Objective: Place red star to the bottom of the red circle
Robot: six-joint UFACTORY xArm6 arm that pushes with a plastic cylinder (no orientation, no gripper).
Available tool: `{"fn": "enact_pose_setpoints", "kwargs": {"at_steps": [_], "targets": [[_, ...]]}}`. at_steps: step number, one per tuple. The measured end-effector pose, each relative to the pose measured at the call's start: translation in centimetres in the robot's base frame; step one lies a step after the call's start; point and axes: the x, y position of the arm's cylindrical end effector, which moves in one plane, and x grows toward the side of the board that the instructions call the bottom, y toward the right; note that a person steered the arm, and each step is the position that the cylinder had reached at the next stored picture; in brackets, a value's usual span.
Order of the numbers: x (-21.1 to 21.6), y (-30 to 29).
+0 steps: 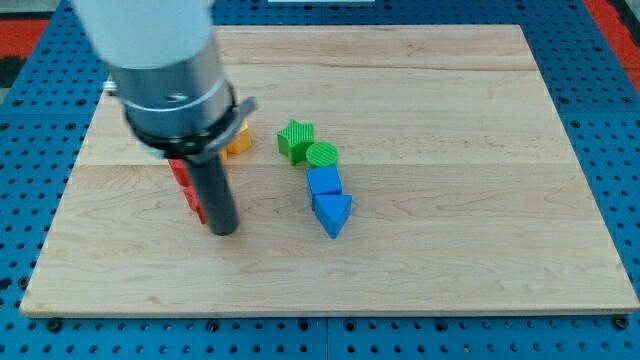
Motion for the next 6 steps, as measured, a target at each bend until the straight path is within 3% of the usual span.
{"fn": "enact_pose_setpoints", "kwargs": {"at_steps": [2,3,4,5,6], "targets": [[-3.2,-3.1],[-2.7,-0.7],[1.9,5.0],[5.3,6.9],[4.0,8.9]]}}
